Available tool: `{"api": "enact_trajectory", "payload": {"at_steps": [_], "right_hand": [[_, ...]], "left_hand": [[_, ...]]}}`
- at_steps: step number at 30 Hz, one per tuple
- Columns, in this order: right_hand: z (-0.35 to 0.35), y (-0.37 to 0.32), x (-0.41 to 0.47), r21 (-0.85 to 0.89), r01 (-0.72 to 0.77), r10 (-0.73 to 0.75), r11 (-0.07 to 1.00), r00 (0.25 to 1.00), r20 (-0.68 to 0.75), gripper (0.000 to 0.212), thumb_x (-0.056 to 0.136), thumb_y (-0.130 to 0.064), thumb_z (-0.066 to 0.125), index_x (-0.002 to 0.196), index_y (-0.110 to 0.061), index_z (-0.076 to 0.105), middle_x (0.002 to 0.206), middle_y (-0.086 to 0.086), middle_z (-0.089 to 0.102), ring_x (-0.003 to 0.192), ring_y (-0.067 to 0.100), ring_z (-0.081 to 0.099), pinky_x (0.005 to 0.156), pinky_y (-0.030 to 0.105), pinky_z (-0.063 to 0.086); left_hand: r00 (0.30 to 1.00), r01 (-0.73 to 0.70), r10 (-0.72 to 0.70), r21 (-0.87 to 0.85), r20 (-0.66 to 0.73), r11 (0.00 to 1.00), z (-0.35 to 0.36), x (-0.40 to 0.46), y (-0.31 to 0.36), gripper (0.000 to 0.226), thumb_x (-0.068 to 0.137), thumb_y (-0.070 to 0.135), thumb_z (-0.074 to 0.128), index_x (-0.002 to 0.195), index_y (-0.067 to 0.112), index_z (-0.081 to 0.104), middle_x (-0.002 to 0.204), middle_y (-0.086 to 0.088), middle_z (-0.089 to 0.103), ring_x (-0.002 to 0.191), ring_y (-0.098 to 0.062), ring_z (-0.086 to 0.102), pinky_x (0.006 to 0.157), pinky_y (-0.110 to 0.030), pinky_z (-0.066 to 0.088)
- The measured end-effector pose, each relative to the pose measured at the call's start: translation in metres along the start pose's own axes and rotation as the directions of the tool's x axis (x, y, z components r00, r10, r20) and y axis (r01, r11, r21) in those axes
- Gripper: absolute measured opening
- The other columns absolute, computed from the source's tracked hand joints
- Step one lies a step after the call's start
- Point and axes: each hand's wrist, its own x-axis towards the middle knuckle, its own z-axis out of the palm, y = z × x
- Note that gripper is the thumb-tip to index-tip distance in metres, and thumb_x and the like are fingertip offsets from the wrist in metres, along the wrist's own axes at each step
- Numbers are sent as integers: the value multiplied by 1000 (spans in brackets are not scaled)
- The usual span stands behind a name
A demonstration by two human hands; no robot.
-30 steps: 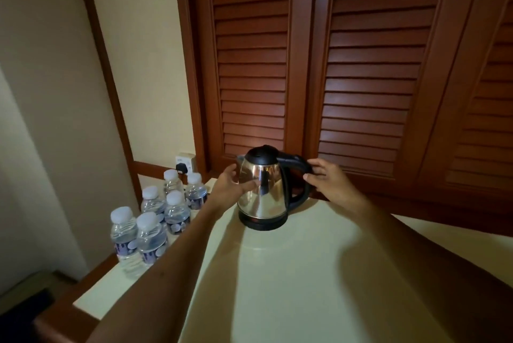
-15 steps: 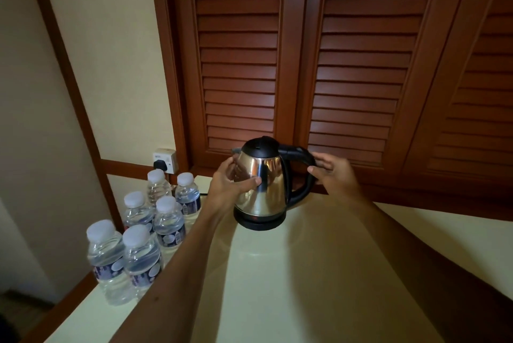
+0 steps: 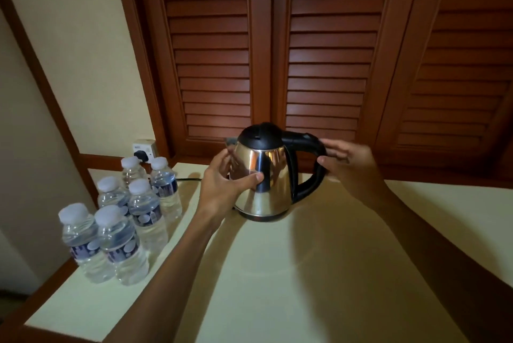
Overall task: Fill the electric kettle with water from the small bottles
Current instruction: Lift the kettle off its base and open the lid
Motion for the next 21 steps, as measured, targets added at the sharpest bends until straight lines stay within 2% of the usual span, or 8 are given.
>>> {"api": "enact_trajectory", "payload": {"at_steps": [3,8,10,12,14,16,18,21], "right_hand": [[-24,5,-26,-59,36,-34,998,999,24,40,83,0,66,116,-21,63,99,2,73,86,15,71,77,36,59],[-55,12,-56,-55,3,1,999,998,64,39,84,0,65,110,-30,62,101,-7,71,92,10,70,79,33,58],[-64,18,-64,-80,-1,6,997,998,62,38,84,-3,66,110,-29,62,103,-7,70,93,5,68,81,28,57],[-68,23,-68,-108,0,7,994,998,62,38,84,-5,67,116,-23,62,105,-6,68,90,-5,66,80,16,53],[-69,23,-69,-91,-28,32,995,998,44,39,83,-6,68,121,-15,62,107,-6,66,89,-8,64,79,10,50],[-68,22,-68,-71,-64,66,995,997,34,41,83,-5,67,123,-12,61,107,-7,65,93,-2,64,81,8,49],[-66,20,-65,-68,-74,77,995,996,38,41,83,-5,67,123,-13,61,109,-4,66,99,7,65,86,13,49],[-66,15,-60,-138,-62,72,988,995,68,39,84,-2,65,120,-14,62,108,-2,66,102,11,63,88,16,48]], "left_hand": [[1000,20,-20,9,19,1000,20,-28,-1,59,66,14,89,101,47,55,106,24,64,102,5,59,85,-18,47],[998,69,-69,14,-2,998,47,-59,-4,66,62,14,92,115,36,59,111,22,66,110,0,60,95,-25,49],[996,90,-89,28,-22,996,56,-70,-5,73,63,13,92,124,28,57,116,19,64,113,0,58,99,-24,46],[995,95,-93,34,-47,995,64,-78,-6,84,64,13,91,137,23,52,123,15,60,118,-3,55,96,-20,43],[994,93,-92,30,-58,995,67,-82,-7,88,65,12,91,141,21,48,128,12,59,122,-5,54,96,-19,42],[993,106,-104,41,-55,993,68,-82,-7,89,65,14,91,142,21,47,133,8,59,126,-8,53,101,-24,43],[992,122,-118,71,-52,990,68,-79,-6,92,65,18,91,144,20,45,136,6,58,127,-11,53,106,-31,43],[990,143,-141,113,-31,983,66,-71,-3,99,63,22,92,147,20,39,129,7,55,123,-15,54,106,-37,46]]}}
